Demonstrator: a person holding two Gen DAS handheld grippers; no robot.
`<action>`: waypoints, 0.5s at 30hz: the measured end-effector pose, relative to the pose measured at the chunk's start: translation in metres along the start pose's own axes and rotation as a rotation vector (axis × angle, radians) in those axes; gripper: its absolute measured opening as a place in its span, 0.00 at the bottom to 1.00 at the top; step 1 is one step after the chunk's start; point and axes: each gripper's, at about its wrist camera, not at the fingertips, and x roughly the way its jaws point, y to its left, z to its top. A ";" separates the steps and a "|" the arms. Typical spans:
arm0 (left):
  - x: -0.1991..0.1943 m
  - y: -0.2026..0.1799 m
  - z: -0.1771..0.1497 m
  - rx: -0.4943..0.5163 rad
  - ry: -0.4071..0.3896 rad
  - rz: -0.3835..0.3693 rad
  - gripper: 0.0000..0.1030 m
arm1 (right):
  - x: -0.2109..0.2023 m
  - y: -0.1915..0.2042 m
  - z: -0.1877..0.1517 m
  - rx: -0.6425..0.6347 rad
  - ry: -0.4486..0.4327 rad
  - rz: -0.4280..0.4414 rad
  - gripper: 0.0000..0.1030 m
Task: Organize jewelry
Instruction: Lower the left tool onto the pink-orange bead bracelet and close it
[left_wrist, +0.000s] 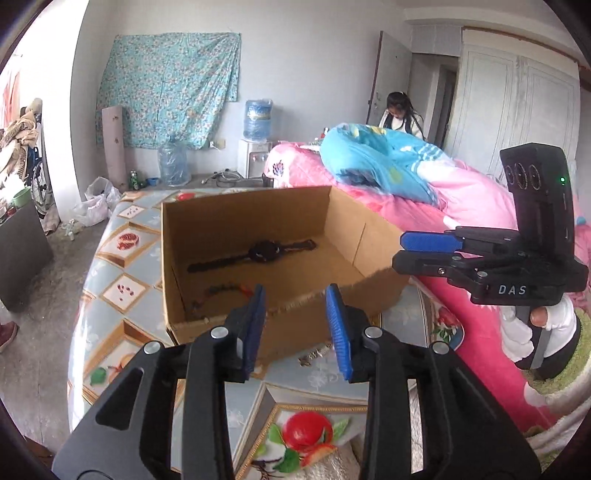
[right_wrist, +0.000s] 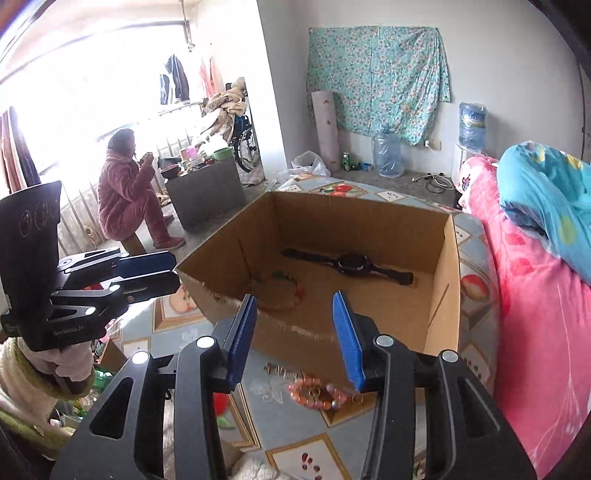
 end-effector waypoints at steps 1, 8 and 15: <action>0.006 -0.002 -0.007 -0.010 0.025 -0.001 0.31 | 0.004 -0.001 -0.010 0.026 0.018 -0.005 0.41; 0.052 -0.014 -0.049 -0.012 0.149 -0.022 0.31 | 0.036 -0.030 -0.070 0.184 0.143 -0.067 0.41; 0.094 -0.033 -0.067 0.020 0.225 -0.055 0.30 | 0.057 -0.060 -0.084 0.263 0.163 -0.044 0.30</action>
